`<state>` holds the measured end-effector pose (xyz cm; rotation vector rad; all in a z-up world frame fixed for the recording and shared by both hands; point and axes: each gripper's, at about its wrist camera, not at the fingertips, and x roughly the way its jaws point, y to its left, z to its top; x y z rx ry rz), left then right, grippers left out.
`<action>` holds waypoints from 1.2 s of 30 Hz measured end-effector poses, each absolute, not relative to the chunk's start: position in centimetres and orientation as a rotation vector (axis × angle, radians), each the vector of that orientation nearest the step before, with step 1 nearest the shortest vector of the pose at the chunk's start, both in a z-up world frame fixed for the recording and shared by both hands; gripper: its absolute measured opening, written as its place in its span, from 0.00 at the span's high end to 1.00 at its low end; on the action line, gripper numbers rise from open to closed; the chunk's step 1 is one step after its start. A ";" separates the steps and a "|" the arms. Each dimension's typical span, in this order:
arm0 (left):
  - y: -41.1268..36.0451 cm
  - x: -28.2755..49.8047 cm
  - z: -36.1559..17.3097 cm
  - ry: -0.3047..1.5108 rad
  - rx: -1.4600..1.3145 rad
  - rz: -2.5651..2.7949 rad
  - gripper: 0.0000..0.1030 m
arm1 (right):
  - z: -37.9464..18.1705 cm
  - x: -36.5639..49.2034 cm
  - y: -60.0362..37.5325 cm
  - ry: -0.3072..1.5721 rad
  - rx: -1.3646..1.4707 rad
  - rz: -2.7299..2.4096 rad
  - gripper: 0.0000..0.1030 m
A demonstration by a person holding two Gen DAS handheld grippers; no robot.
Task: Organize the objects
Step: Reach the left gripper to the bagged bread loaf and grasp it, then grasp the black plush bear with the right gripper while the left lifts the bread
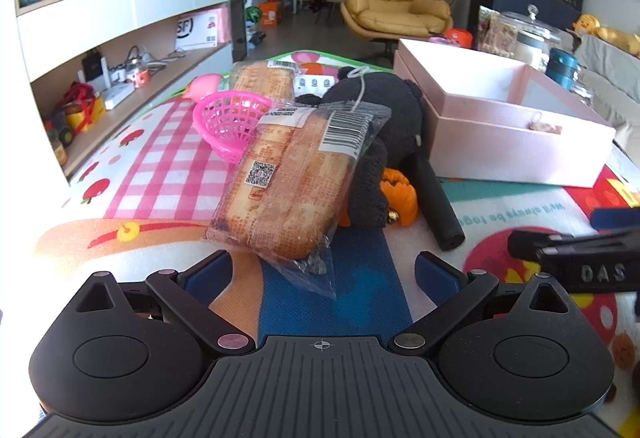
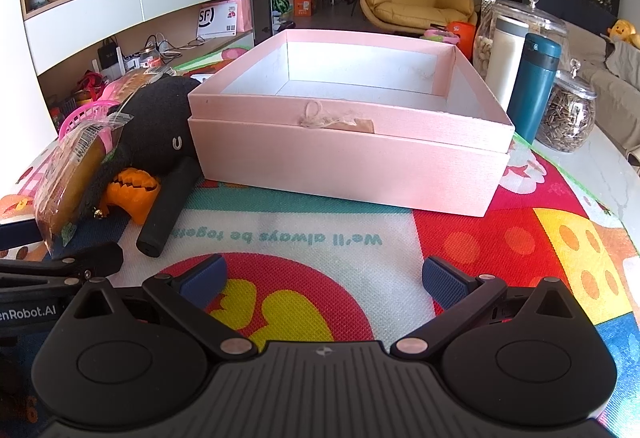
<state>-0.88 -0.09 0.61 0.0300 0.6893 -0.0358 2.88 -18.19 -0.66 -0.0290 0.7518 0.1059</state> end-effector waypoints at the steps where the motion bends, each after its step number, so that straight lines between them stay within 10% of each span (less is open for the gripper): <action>1: -0.1 -1.4 0.8 0.685 0.045 -0.045 0.01 | -0.7 3.0 -18.2 0.759 -0.031 0.107 0.00; 22: 4.6 3.4 3.0 0.663 -0.051 -0.157 0.02 | -0.5 3.3 -18.3 0.785 -0.047 0.129 0.00; 27: 5.7 3.6 2.4 0.658 -0.145 -0.228 0.37 | -0.4 3.3 -18.2 0.786 -0.060 0.138 0.00; 36: 8.1 -0.1 4.5 0.660 -0.099 -0.183 0.40 | 3.1 1.0 -12.5 0.522 -0.308 0.282 0.00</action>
